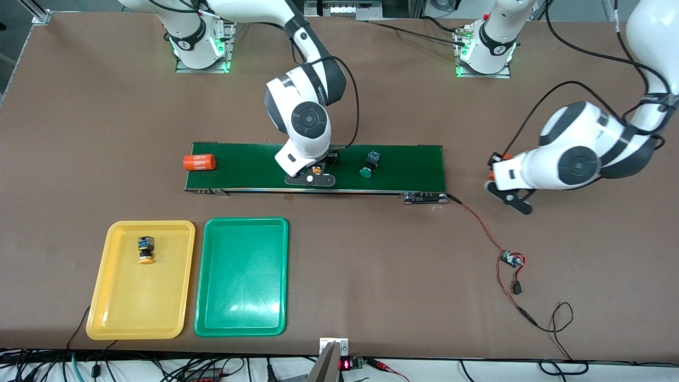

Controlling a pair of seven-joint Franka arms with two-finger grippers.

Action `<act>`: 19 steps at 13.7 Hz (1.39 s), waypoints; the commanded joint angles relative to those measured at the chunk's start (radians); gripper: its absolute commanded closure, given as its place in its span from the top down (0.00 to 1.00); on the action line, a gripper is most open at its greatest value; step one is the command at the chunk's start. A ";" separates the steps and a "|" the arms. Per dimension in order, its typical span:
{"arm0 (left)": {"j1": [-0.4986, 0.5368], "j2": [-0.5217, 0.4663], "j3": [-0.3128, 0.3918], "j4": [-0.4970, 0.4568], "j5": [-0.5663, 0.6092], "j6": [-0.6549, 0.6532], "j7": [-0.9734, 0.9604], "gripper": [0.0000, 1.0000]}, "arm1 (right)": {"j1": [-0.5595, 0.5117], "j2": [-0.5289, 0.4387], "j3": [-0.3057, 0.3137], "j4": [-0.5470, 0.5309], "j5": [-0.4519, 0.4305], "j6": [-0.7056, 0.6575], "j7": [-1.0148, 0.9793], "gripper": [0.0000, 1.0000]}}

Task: Sort buttons by color to trays
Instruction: 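Reach the right gripper to the belt while the left gripper carries cylinder, then grasp the yellow button with the right gripper while the left gripper places cylinder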

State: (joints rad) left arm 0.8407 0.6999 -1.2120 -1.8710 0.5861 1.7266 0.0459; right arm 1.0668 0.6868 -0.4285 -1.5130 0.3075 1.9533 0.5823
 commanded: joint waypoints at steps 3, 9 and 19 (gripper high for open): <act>-0.127 0.041 0.006 0.073 -0.017 0.002 0.196 0.16 | 0.009 0.028 -0.009 -0.055 0.022 0.068 -0.024 0.90; -0.278 0.079 0.043 0.069 -0.035 0.086 0.238 0.10 | 0.018 0.010 -0.013 -0.049 0.030 0.061 0.030 0.12; -0.377 0.079 0.111 0.049 -0.020 0.174 0.525 0.07 | -0.189 0.025 -0.227 0.066 0.024 0.062 -0.074 0.09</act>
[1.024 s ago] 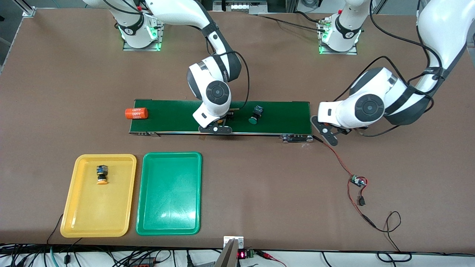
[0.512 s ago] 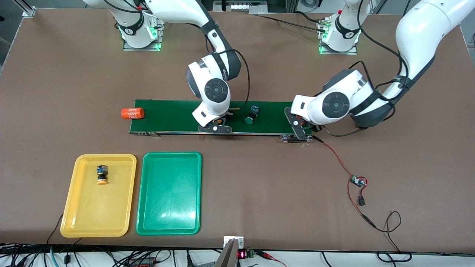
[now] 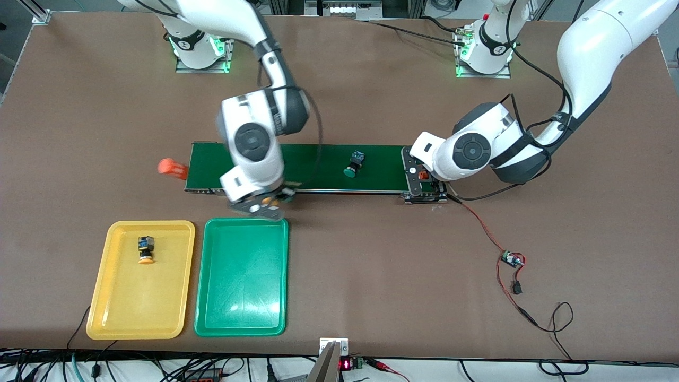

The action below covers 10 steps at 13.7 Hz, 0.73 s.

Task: Sort buttons by color to trays
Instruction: 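Open the right gripper over the yellow tray while the left gripper withdraws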

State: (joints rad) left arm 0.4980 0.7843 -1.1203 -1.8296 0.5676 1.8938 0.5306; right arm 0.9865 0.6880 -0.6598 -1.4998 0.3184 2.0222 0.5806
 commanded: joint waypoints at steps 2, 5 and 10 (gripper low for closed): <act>-0.062 -0.003 0.055 0.001 0.027 0.007 0.040 0.10 | -0.214 0.056 0.006 0.070 0.014 0.004 -0.247 0.09; -0.082 -0.017 0.060 0.007 0.028 -0.007 0.039 1.00 | -0.320 0.135 0.005 0.121 0.013 0.051 -0.443 0.09; -0.044 -0.062 0.018 0.102 0.011 -0.209 -0.096 1.00 | -0.393 0.229 0.012 0.124 0.021 0.173 -0.558 0.09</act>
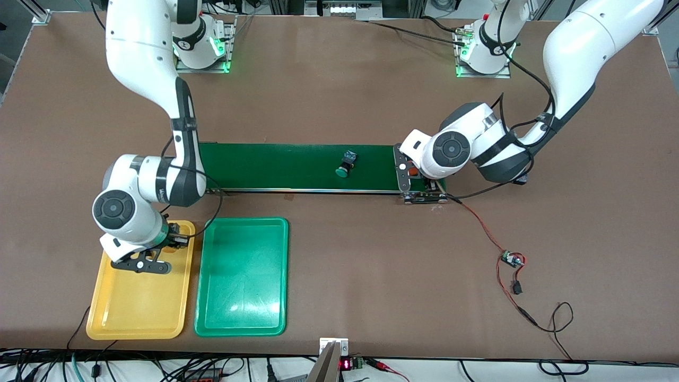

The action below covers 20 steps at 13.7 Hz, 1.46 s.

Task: Sort buttons by color to trays
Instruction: 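Open the right gripper over the yellow tray while the left gripper withdraws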

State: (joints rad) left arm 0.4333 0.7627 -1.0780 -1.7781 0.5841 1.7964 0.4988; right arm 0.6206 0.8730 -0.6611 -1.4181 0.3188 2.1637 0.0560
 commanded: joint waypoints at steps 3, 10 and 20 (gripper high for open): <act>0.061 -0.040 -0.079 0.164 -0.013 -0.279 -0.248 1.00 | -0.097 0.072 0.096 0.042 0.017 0.134 -0.076 0.09; 0.159 -0.056 -0.094 0.319 0.006 -0.432 -0.505 1.00 | -0.113 0.051 0.127 0.038 0.025 0.124 -0.105 1.00; -0.030 -0.333 0.516 0.332 -0.366 -0.307 -0.493 1.00 | 0.123 -0.220 0.124 0.013 0.028 -0.340 0.256 1.00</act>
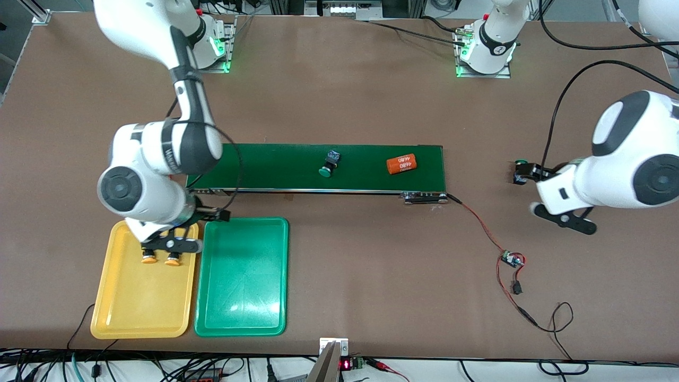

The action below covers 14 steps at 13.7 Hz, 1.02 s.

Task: Sort buttons by color to trays
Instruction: 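Reach the right gripper to the green button while the left gripper reaches buttons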

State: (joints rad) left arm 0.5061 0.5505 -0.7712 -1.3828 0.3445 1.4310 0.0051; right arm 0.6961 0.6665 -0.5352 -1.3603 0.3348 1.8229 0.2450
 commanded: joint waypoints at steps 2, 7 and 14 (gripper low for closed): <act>-0.144 -0.187 0.356 -0.169 -0.182 0.141 0.003 1.00 | 0.103 -0.021 -0.002 -0.068 0.018 0.001 0.130 1.00; -0.267 -0.345 0.565 -0.566 -0.182 0.446 0.004 1.00 | 0.307 -0.022 -0.006 -0.112 0.018 -0.005 0.374 1.00; -0.296 -0.282 0.644 -0.898 -0.179 0.965 0.050 1.00 | 0.442 0.024 0.001 -0.114 0.018 0.082 0.666 1.00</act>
State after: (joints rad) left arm 0.2285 0.2700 -0.1499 -2.2343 0.1831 2.3137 0.0258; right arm 1.1139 0.6735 -0.5271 -1.4573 0.3419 1.8587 0.8483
